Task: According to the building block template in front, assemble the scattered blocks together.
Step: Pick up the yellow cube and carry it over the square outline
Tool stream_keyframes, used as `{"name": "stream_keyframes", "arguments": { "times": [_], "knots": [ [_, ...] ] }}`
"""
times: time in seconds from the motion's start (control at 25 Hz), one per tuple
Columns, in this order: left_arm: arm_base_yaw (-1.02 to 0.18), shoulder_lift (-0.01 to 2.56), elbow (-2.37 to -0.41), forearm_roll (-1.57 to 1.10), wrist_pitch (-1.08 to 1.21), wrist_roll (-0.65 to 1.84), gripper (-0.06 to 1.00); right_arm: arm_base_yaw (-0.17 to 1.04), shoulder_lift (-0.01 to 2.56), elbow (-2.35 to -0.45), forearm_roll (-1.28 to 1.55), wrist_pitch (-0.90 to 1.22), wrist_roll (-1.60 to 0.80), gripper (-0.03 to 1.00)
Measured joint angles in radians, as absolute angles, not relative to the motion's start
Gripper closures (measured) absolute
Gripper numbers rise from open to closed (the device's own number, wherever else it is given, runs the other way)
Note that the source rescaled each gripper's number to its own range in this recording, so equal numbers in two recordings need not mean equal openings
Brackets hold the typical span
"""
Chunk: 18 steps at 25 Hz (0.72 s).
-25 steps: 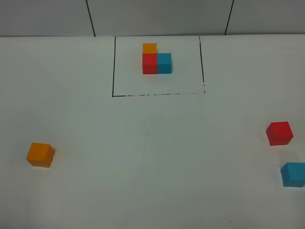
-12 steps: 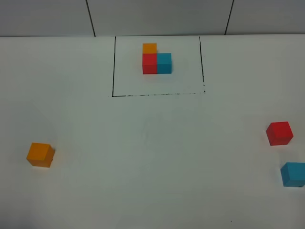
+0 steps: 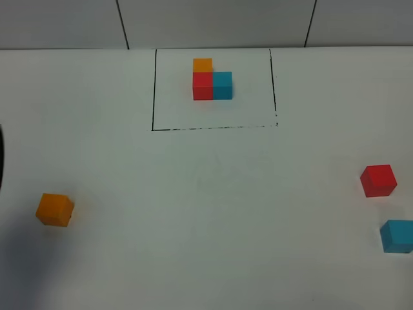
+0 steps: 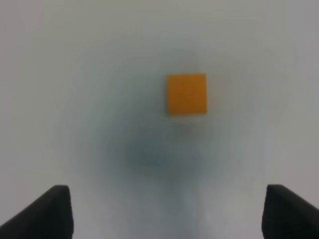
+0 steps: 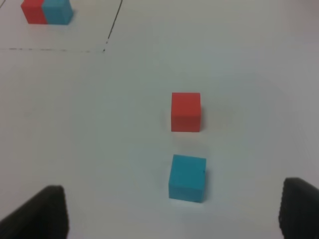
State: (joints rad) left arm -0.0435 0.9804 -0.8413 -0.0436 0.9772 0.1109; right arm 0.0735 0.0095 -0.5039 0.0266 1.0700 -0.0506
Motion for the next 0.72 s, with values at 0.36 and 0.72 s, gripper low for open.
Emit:
{"name": "stream_keyframes", "arguments": {
  "times": [0.36,0.72],
  "knots": [
    [-0.115,1.434,-0.974,-0.066,0.942,0.108,0.02,0.073,0.009,-0.504,0.027,1.070,-0.051,0.25],
    [-0.146,1.648,-0.975,-0.057,0.832,0.077,0.02,0.073,0.009,-0.504,0.027,1.070,-0.051,0.25]
  ]
}}
